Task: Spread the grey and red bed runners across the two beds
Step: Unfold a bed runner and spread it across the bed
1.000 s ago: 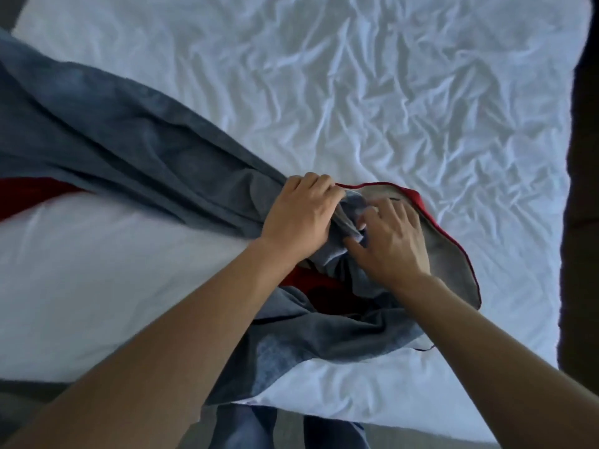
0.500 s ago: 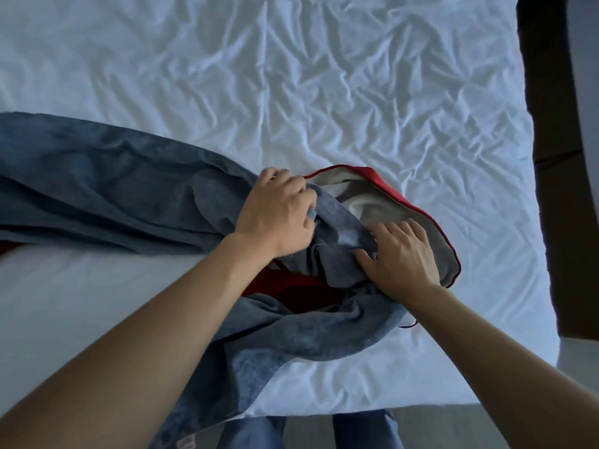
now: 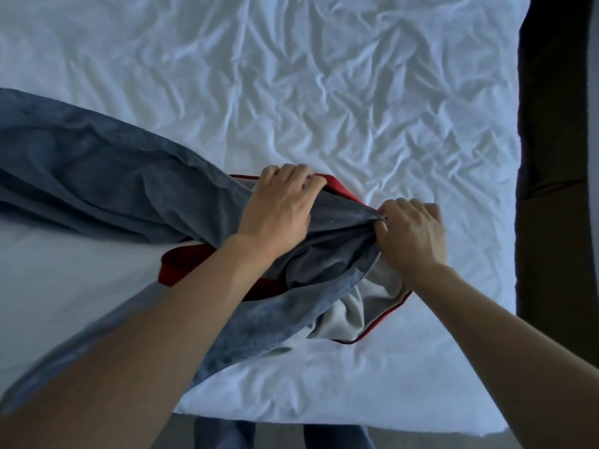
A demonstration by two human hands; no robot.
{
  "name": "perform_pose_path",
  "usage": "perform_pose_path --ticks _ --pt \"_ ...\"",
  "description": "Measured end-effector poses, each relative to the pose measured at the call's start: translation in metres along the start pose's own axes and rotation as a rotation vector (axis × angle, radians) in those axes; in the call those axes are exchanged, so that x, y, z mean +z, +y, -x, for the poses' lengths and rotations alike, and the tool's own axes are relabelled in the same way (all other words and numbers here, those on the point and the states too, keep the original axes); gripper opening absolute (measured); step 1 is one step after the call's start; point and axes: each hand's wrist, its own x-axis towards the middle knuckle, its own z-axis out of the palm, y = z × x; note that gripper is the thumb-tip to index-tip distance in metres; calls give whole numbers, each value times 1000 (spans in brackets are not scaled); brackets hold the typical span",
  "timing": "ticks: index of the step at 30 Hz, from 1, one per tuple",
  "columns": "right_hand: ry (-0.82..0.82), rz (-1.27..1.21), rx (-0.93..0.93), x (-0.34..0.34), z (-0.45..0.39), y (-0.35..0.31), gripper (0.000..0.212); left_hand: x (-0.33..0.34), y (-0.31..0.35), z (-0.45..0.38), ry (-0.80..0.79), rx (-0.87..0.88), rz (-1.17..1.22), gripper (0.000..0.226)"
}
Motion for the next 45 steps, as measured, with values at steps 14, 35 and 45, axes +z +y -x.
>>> perform_pose_path --ticks 14,35,45 --pt "-165 -185 -5 -12 -49 36 35 8 62 -118 108 -123 36 15" --pt "-347 -83 213 -5 -121 108 41 44 49 -179 -72 -94 -66 12" --pt "-363 -94 205 3 -115 106 29 49 38 -183 -91 -111 -88 15"
